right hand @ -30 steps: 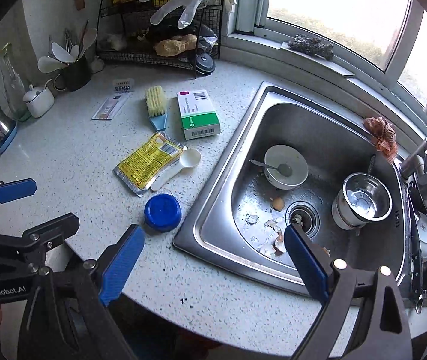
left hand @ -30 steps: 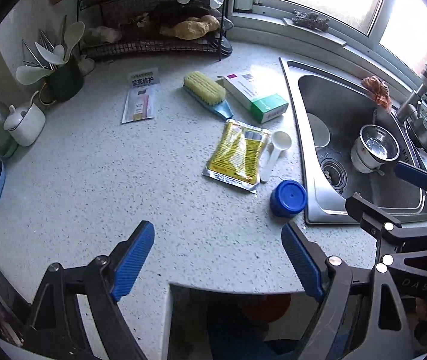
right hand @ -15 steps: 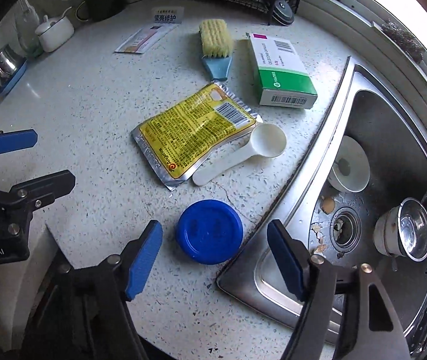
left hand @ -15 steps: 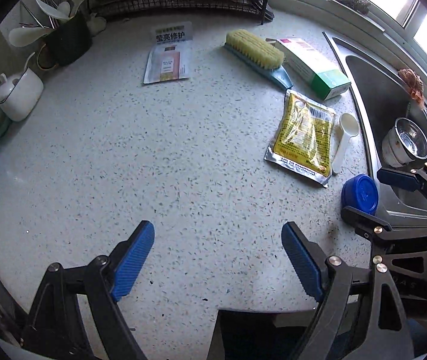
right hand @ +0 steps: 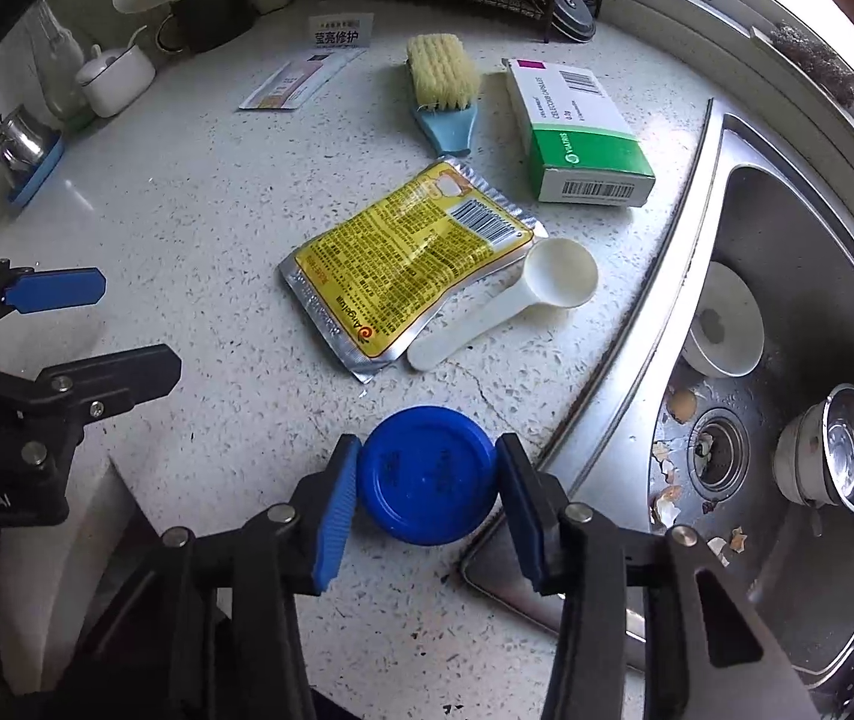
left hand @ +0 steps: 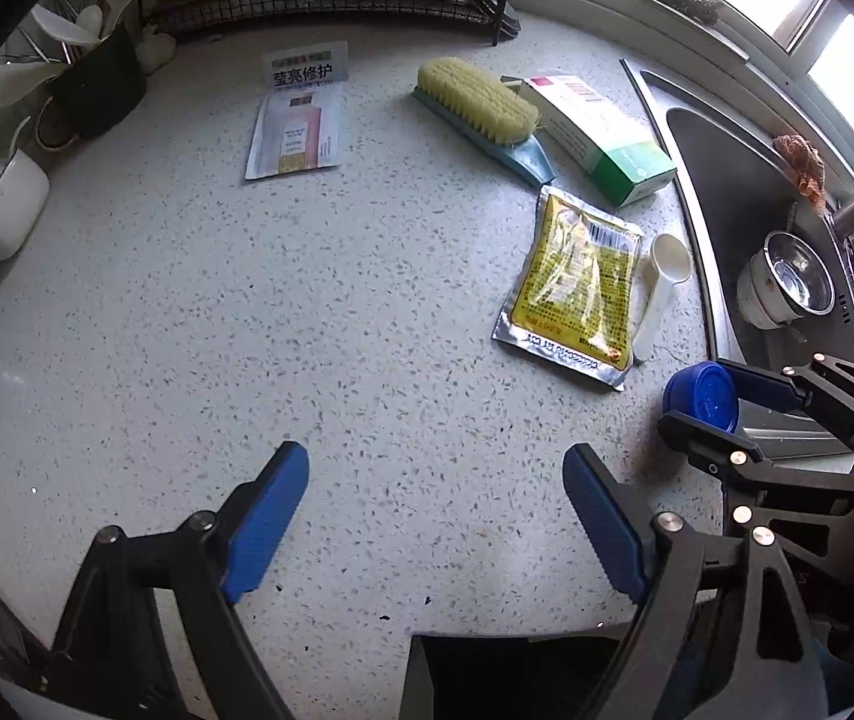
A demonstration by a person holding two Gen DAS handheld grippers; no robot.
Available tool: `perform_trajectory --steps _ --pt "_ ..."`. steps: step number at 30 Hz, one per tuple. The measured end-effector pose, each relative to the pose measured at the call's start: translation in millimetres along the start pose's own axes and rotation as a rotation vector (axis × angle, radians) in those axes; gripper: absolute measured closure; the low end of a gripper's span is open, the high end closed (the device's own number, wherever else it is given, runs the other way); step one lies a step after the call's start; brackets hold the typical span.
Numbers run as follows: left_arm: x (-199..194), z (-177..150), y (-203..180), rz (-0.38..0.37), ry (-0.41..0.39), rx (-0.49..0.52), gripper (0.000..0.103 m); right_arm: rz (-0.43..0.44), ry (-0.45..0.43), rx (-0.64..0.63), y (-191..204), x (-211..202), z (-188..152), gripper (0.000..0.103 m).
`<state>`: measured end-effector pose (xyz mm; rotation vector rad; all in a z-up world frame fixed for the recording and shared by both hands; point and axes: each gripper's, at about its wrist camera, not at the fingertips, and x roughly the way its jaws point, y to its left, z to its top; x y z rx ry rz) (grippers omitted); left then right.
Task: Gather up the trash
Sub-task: 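Grasp the yellow foil packet with the left gripper while the right gripper holds the lid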
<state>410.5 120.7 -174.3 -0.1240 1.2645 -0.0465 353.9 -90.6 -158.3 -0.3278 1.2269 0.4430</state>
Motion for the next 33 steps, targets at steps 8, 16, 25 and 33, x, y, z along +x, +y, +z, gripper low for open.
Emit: perform_trajectory --steps 8,16,25,33 --pt "12 46 -31 -0.102 0.024 0.108 0.018 -0.032 -0.062 0.142 -30 -17 10 0.060" --pt "45 77 -65 -0.119 0.082 0.247 0.018 -0.063 -0.053 0.271 -61 -11 11 0.060" --pt "71 95 -81 -0.035 0.129 0.320 0.018 -0.067 -0.037 0.355 -73 -6 8 0.060" --pt "76 95 -92 -0.015 0.119 0.367 0.018 -0.054 -0.040 0.375 -77 -2 7 0.060"
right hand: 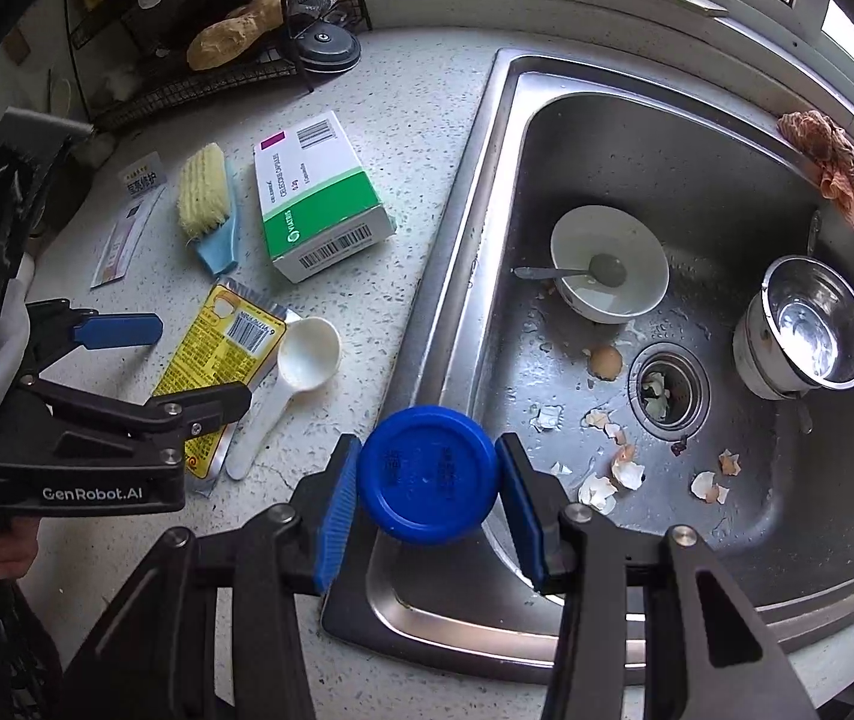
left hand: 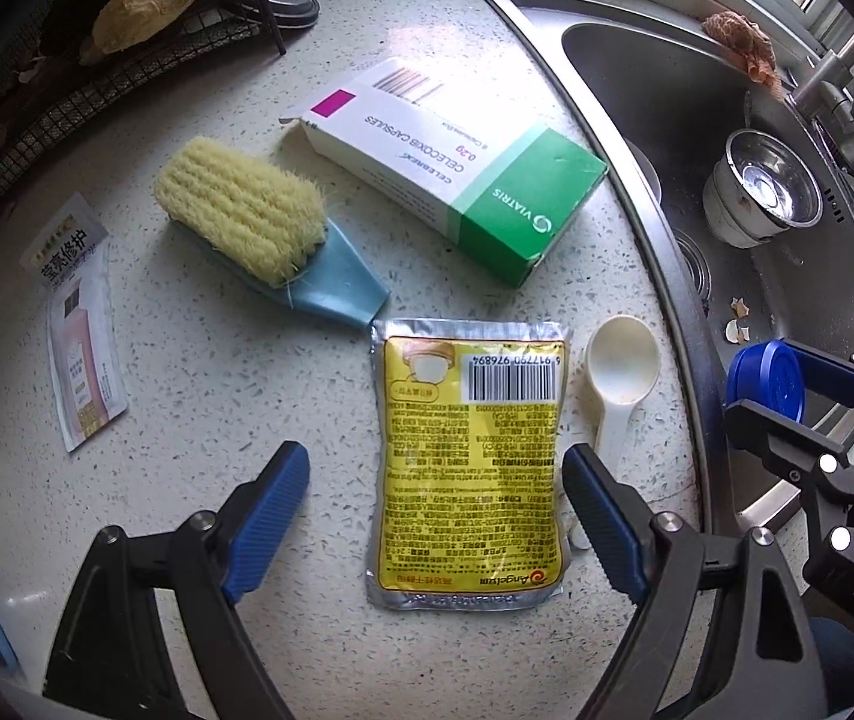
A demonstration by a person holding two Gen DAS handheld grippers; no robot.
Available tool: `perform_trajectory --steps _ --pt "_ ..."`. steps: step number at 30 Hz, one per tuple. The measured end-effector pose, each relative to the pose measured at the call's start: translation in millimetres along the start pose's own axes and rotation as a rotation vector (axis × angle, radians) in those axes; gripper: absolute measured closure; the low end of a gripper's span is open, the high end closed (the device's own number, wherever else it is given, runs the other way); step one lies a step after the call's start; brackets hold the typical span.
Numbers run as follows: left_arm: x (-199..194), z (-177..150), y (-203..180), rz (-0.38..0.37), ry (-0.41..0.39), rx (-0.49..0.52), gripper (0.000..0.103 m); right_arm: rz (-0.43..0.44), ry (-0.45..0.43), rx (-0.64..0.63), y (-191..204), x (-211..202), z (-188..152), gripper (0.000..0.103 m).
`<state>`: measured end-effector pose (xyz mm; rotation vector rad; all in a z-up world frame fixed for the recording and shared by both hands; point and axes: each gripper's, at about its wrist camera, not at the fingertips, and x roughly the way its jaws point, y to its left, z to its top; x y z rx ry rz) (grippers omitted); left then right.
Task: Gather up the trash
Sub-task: 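Grasp the yellow foil packet with the left gripper while the right gripper holds the lid, then carry the yellow packet and blue lid down over the red bin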
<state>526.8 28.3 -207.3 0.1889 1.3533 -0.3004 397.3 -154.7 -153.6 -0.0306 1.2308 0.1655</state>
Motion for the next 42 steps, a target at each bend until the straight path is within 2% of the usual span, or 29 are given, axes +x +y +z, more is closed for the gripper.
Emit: perform_trajectory --steps 4,6,7,13,17,21,28,36,42 --pt "1 -5 -7 0.020 -0.015 0.032 0.023 0.002 0.000 0.003 -1 0 0 0.060" --pt "-1 -5 -9 0.017 -0.014 0.042 0.035 0.006 -0.001 0.000 0 -2 0 0.060" --pt "-3 -6 -9 0.017 -0.018 0.040 0.049 0.010 0.000 -0.002 1 -2 -1 0.060" --pt "-9 -14 -1 0.009 -0.034 -0.005 0.060 0.033 -0.004 -0.025 9 -6 -4 0.060" --pt "-21 -29 1 -0.027 -0.067 -0.039 0.061 0.038 -0.031 -0.063 17 -15 -5 0.060" --pt "-41 -47 2 -0.020 -0.098 -0.060 0.061 0.043 -0.049 -0.085 20 -24 -10 0.060" --pt "-82 -80 -17 -0.013 -0.171 -0.082 0.061 0.052 -0.097 -0.121 23 -48 -28 0.060" --pt "-109 -133 -48 -0.003 -0.218 -0.108 0.061 0.065 -0.156 -0.156 23 -83 -73 0.060" --pt "-125 -174 -91 0.002 -0.248 -0.101 0.061 0.053 -0.186 -0.157 14 -109 -120 0.060"
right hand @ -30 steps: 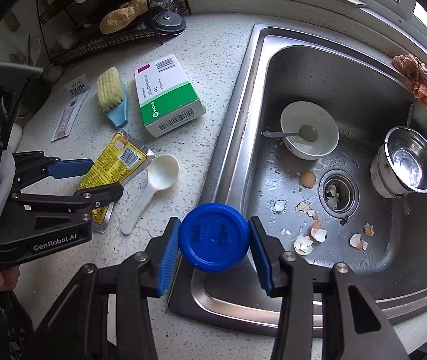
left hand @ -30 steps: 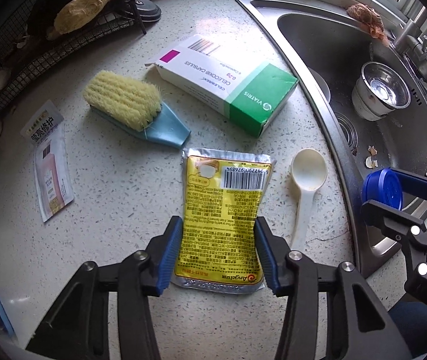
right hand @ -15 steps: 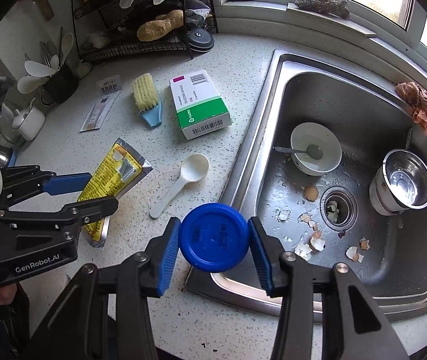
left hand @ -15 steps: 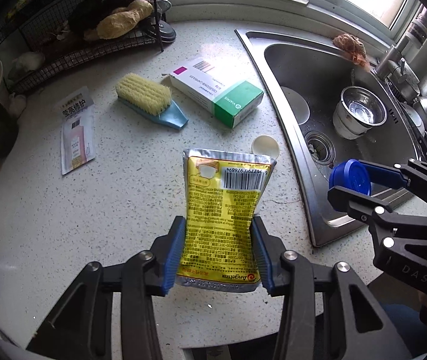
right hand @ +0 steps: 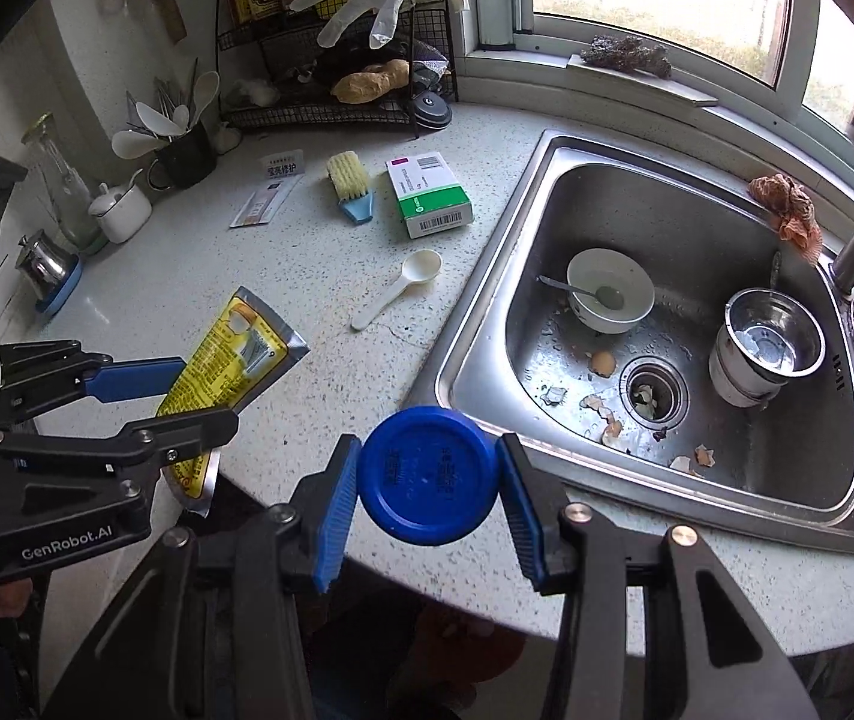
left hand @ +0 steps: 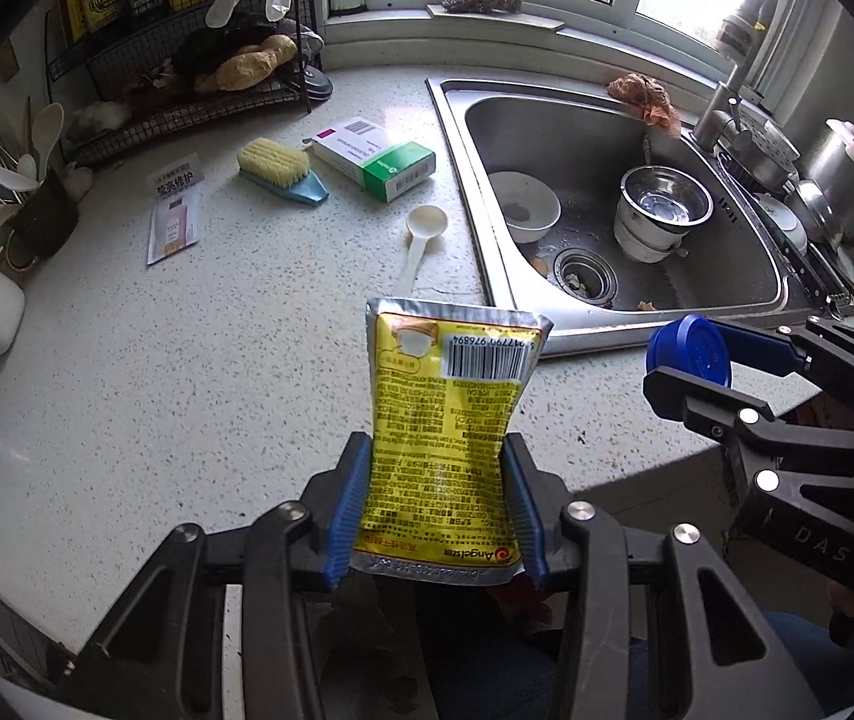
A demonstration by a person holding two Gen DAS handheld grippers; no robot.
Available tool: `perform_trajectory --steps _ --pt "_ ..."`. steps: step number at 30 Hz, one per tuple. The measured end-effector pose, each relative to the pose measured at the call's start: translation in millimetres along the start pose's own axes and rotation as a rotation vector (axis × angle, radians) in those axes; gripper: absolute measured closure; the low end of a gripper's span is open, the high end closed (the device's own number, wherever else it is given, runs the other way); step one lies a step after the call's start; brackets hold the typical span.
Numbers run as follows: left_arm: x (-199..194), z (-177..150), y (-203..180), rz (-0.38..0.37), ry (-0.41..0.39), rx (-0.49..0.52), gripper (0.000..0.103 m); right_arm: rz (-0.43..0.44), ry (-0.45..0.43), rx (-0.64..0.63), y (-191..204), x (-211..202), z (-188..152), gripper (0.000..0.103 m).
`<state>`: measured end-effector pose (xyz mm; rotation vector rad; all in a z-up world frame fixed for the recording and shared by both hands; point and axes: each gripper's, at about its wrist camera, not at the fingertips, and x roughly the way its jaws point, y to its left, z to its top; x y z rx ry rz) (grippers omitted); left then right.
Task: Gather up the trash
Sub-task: 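Carry the yellow packet and blue lid down over the red bin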
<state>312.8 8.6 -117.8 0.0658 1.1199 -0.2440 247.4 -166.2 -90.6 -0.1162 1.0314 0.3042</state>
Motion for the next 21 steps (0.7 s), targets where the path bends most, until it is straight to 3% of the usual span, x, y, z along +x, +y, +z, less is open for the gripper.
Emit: perform_trajectory --steps 12,21 --pt "-27 -91 -84 -0.034 0.024 0.049 0.061 -0.038 0.024 0.047 -13 -52 -106 0.060" --pt "9 -130 -131 -0.079 0.120 0.106 0.061 -0.068 0.097 0.139 -38 -45 -161 0.060"
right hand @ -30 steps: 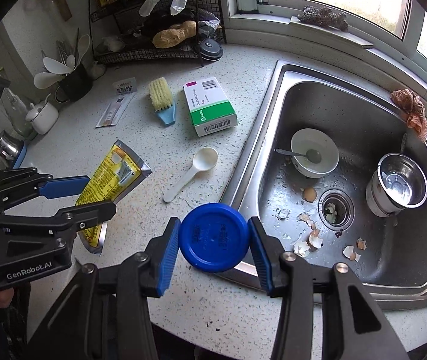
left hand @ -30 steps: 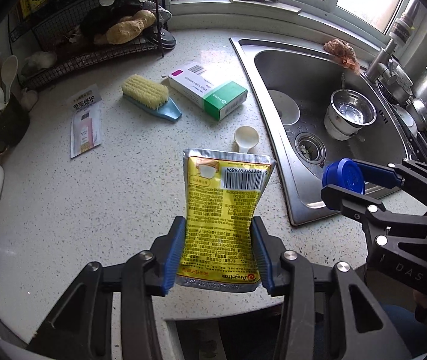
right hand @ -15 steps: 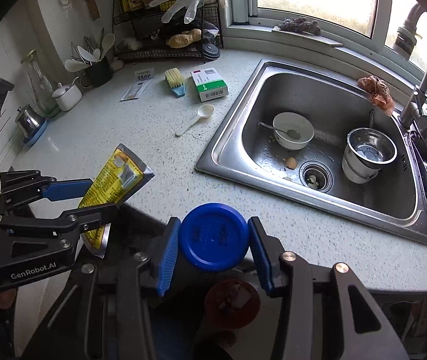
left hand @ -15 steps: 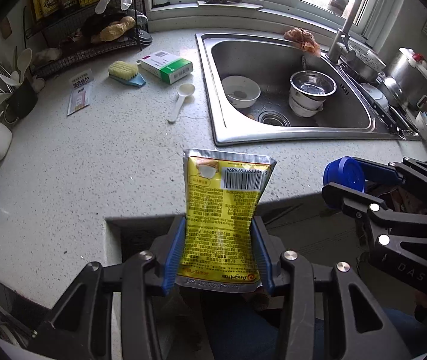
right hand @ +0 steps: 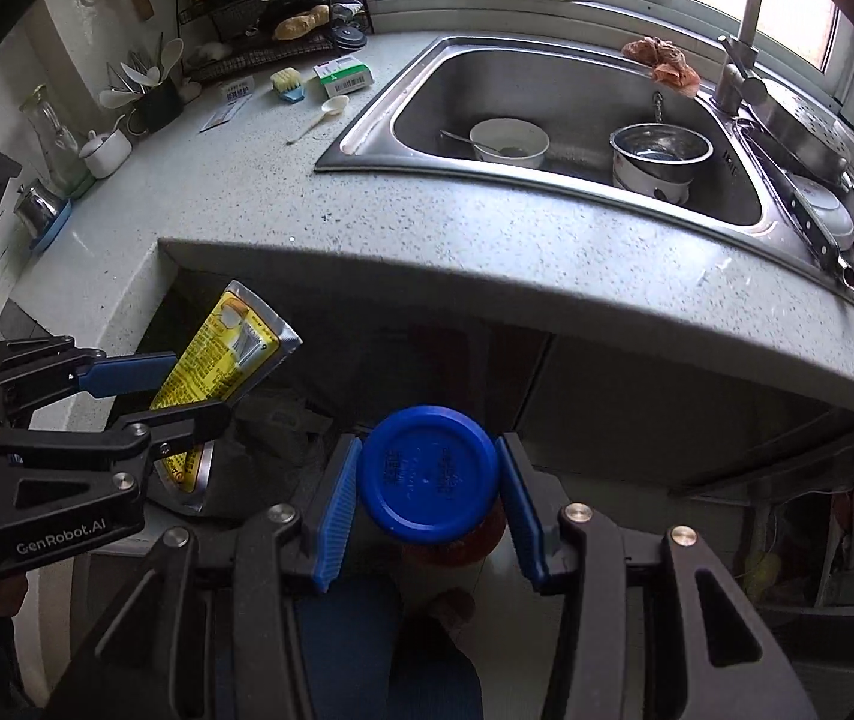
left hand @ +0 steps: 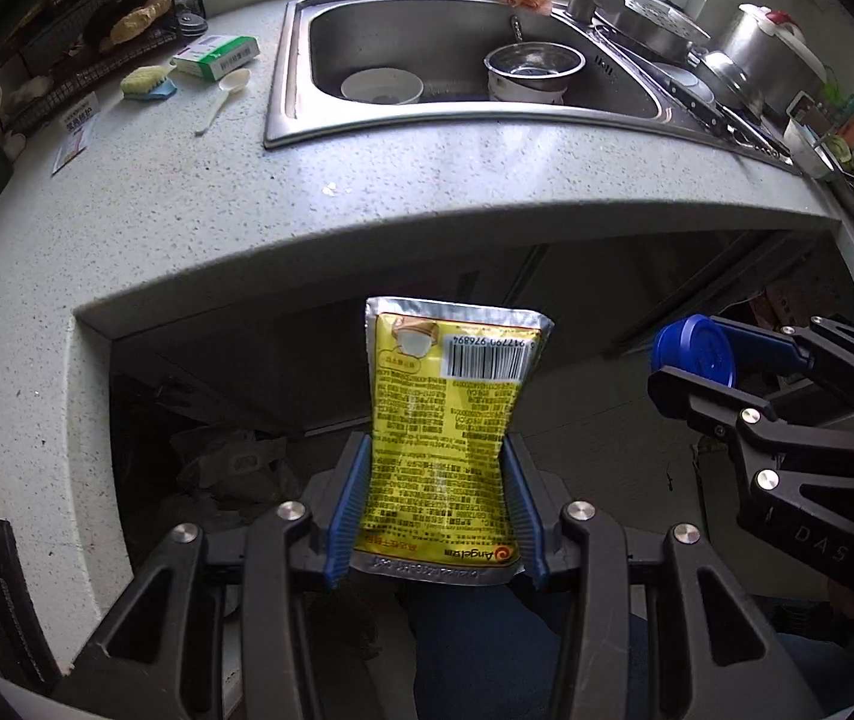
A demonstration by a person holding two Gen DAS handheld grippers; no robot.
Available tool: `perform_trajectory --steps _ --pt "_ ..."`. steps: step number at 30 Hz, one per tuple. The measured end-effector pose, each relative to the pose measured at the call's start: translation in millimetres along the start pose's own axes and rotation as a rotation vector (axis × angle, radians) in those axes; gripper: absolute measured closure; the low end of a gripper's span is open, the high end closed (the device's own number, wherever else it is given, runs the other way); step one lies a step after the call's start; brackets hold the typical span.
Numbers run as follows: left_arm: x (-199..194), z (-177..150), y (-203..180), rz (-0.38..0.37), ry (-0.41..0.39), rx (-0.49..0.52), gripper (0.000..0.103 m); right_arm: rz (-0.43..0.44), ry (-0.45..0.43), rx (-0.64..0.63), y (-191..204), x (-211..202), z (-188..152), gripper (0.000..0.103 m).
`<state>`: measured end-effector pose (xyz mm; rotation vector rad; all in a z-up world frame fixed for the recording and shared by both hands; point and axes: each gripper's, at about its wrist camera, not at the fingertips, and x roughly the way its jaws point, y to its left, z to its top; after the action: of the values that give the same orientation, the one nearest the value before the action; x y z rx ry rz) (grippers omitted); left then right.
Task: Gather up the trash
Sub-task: 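Carry the yellow packet and blue lid down over the red bin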
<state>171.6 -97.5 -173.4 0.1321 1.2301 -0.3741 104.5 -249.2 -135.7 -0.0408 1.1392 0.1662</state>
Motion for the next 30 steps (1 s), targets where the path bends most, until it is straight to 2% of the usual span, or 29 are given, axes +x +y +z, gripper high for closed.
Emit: perform_trajectory --steps 3,10,16,24,30 --pt "21 -9 -12 -0.012 0.017 0.053 0.061 0.004 0.021 0.013 -7 16 -14 0.060" --pt "101 -30 -24 -0.021 0.128 0.100 0.061 0.007 0.125 0.072 -27 84 -52 0.060" --pt "180 -43 -19 -0.041 0.198 0.069 0.061 0.027 0.183 0.112 -41 156 -78 0.060" --pt "291 -64 -14 -0.096 0.249 0.044 0.061 0.022 0.187 0.170 -60 253 -113 0.060" --pt "355 -79 -21 -0.094 0.301 0.062 0.061 0.020 0.263 0.208 -73 310 -144 0.060"
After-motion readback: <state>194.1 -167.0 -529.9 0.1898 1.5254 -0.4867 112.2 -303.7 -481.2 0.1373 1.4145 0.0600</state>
